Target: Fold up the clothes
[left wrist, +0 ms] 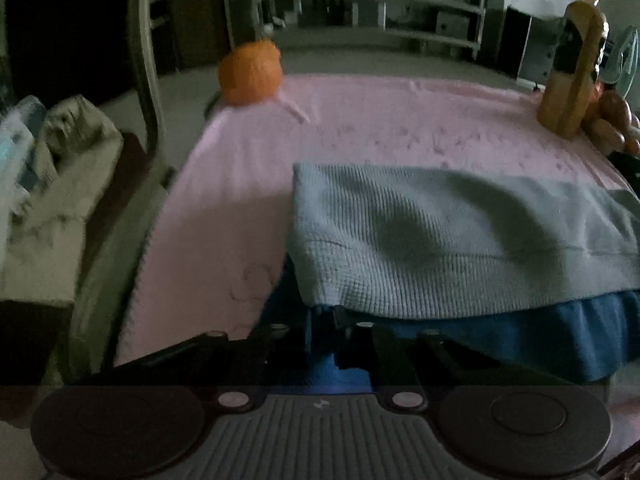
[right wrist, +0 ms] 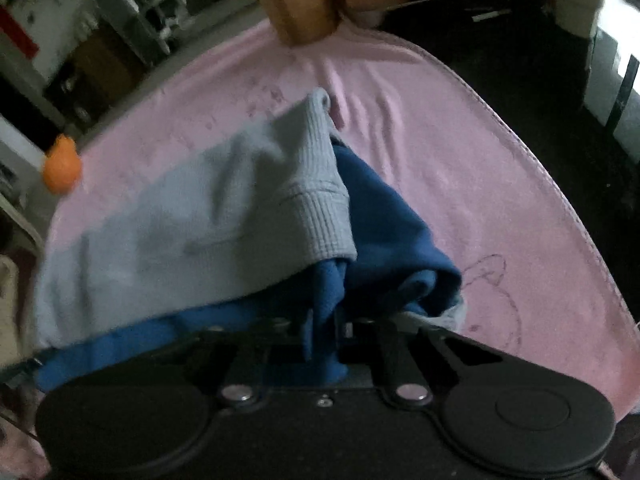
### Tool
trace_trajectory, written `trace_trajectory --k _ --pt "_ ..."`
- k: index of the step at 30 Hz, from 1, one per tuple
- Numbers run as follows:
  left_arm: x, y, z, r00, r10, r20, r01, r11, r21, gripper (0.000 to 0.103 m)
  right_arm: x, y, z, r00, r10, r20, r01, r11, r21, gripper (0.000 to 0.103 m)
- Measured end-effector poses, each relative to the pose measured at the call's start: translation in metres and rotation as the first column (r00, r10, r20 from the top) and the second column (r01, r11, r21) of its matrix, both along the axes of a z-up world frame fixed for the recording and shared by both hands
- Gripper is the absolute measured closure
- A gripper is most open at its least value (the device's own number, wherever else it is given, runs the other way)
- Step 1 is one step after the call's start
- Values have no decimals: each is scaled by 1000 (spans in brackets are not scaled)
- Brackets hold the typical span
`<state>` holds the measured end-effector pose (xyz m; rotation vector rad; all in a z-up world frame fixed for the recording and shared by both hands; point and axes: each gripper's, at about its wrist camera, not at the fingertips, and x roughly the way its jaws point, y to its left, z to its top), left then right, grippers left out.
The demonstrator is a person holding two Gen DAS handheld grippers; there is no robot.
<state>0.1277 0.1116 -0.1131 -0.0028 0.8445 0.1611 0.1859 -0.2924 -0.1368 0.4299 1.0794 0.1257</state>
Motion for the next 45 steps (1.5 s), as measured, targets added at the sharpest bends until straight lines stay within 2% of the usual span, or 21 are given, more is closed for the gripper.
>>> trace_trajectory --k 3,5,9,11,15,17,18,20,23,26,29,31,34,39,43,45 --pt "-8 -1 15 999 3 48 -3 1000 -1 93 -13 -18 16 997 -48 62 37 986 164 94" --pt "-10 2 21 999 10 52 -7 999 -51 94 -19 -27 20 994 -71 78 52 974 222 94" --pt "-8 17 25 998 50 29 -44 981 -187 94 -23 -35 20 991 -110 80 86 962 257 94" --pt "-5 29 19 996 83 -14 -84 962 -260 94 -22 -35 18 989 -129 69 107 961 256 94" --pt "-2 42 8 992 93 -88 -119 922 -368 93 -15 -38 5 985 -171 2 165 950 266 94" --pt "-1 43 7 991 77 -109 -114 914 -389 89 -13 -39 1 985 -174 -15 171 945 280 94" --pt "-1 43 5 989 71 -130 -117 914 -388 79 -13 -39 0 985 -169 -19 168 942 291 94" --pt "1 41 -1 983 63 -171 -124 920 -372 72 -11 -38 -3 987 -156 -40 161 941 298 93" --pt "0 37 -3 981 43 -188 -108 931 -349 73 -7 -36 -8 987 -147 -71 160 948 273 88" --pt "-2 37 -4 980 33 -196 -104 925 -365 76 -6 -36 -11 985 -145 -94 165 950 265 84" --pt "-2 40 -7 975 23 -223 -115 906 -408 81 -5 -39 -14 981 -153 -116 180 944 276 81" --pt "-3 44 -8 968 4 -252 -126 874 -468 82 -5 -41 -17 979 -159 -128 191 934 300 75" --pt "-7 48 -7 961 -25 -276 -134 830 -542 73 -6 -44 -19 976 -166 -141 205 918 341 71" --pt "-5 50 -4 970 -20 -241 -127 805 -579 72 -4 -45 -20 973 -177 -147 217 915 340 69" --pt "-6 55 0 979 -3 -203 -128 768 -627 72 -3 -43 -20 975 -170 -143 209 920 332 69" --pt "-6 55 2 981 6 -195 -128 777 -617 69 -3 -43 -21 976 -167 -142 205 922 329 69"
